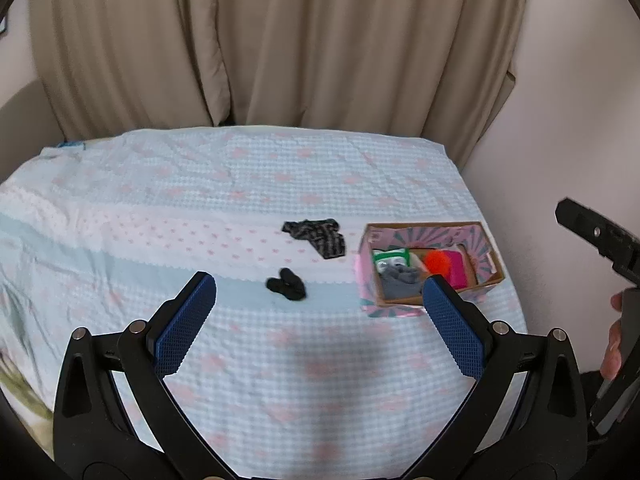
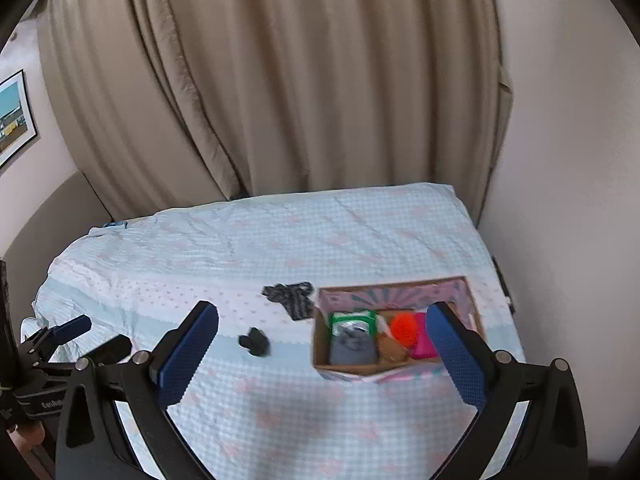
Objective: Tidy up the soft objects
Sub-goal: 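Withdraw both tools from the box toward the black items, then grasp the black patterned cloth with the right tool while the left grasps the black socks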
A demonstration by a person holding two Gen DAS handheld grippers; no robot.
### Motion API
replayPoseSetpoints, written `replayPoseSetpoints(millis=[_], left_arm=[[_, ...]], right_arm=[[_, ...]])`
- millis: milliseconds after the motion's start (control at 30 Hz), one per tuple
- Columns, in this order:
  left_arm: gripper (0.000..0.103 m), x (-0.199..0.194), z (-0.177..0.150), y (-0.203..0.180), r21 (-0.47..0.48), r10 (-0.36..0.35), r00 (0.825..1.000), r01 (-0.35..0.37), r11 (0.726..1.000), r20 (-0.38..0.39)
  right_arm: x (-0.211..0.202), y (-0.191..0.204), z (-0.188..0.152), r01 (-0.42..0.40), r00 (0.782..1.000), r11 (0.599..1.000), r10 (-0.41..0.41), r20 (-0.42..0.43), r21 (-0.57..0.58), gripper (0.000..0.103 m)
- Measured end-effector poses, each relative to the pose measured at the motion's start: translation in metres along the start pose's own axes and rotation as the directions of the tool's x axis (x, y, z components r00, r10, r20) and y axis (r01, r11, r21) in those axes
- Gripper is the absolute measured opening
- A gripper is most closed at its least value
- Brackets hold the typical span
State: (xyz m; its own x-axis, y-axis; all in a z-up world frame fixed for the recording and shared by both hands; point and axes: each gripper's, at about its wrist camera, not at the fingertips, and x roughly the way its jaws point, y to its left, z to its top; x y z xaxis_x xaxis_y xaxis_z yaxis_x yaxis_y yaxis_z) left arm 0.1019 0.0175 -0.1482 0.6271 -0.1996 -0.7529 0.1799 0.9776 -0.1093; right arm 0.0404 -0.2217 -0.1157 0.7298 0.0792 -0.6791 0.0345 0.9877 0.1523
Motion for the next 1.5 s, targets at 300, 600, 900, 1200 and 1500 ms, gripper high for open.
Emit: replayPoseSetpoints(millis=[300, 600, 900, 1200, 1500], left_arm=[[0.103, 0.06, 0.021, 0.065, 0.083, -0.099, 0.993, 0.105, 0.991, -0.07], [0.103, 0.179, 0.014, 0.094, 0.194, -0.193, 0.969, 0.221, 0.956, -0.156], [0.103, 0.287, -0.021, 0.092, 0.262, -0.278, 0.929, 0.339, 0.904, -0.244], [0.102, 0.36, -0.066, 0.08, 0.284, -0.297, 0.903, 0.386, 0.878, -0.311], [0.092, 0.408, -0.095, 0.061, 0.341, -0.26, 0.9, 0.381, 0.859, -0.351]], right_arm=[[0.075, 0.073, 0.02, -0.008, 1.0, 1.0, 0.007, -0.029, -0.024, 0.103], [0.203, 0.105, 0.015, -0.026, 0.992, 0.99, 0.008, -0.129, -0.137, 0.103], [0.328, 0.106, -0.016, -0.087, 0.953, 0.954, -0.005, -0.304, -0.286, 0.103], [0.443, 0.102, -0.041, -0.144, 0.868, 0.915, -0.067, -0.492, -0.378, 0.103], [0.519, 0.097, -0.064, -0.169, 0.776, 0.905, -0.122, -0.619, -0.39, 0.09]])
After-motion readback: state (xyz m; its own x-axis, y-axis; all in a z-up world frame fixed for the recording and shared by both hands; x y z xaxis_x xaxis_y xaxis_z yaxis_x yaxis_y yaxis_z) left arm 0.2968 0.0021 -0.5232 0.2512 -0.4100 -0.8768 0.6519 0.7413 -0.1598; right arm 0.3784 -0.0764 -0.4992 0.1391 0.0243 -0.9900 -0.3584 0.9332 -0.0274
